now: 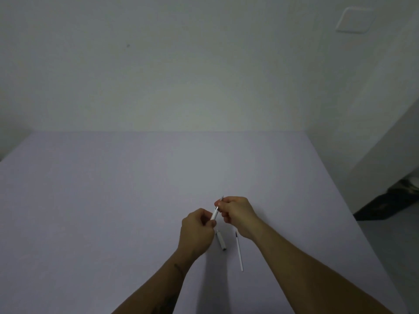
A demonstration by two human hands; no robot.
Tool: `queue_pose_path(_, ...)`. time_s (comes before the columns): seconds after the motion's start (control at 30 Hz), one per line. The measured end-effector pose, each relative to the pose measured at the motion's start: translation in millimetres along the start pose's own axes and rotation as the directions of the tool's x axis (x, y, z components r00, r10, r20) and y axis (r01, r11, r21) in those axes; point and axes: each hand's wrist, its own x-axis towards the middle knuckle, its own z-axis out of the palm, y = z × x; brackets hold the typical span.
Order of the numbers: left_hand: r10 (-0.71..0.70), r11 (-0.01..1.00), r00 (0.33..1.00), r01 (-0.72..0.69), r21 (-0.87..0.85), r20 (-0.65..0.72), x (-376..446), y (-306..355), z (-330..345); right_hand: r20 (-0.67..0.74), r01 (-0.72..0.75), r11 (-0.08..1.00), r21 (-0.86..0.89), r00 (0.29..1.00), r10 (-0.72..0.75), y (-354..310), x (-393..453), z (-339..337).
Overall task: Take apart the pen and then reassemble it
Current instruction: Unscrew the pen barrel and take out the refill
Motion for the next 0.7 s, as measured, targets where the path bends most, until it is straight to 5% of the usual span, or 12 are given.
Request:
queue_pose_path(0.23,-0.016,1.000,1.000,0.016,0.012,-0.015,-4.2,4.8,-2.1,-0.056,0.002,1.000,-0.023,0.998,-0.003,1.5,-4.5,4.1)
queue_pose_path(0.4,-0.017,1.000,0.999,0.018,0.023,-0.027,-6.3,1.9,-7.8,0.083,-0.080,0.996,-0.029,0.993,0.082,-3.6,-8.3,1.0)
queue_pose_path(0.6,-0.006,0.999,1.000,0.007,0.031,-0.027,-9.9,4.6,-12.0,0.005,-0.094,0.995,-0.037,0.996,0.094,-4.0,-10.5,5.1)
queue_pose_path(0.7,0.000,1.000,1.000,0.001,0.030,-0.021,-9.7,5.2,-15.4,0.082,-0.092,0.994,-0.053,0.992,0.096,-10.3,-14.0,0.8)
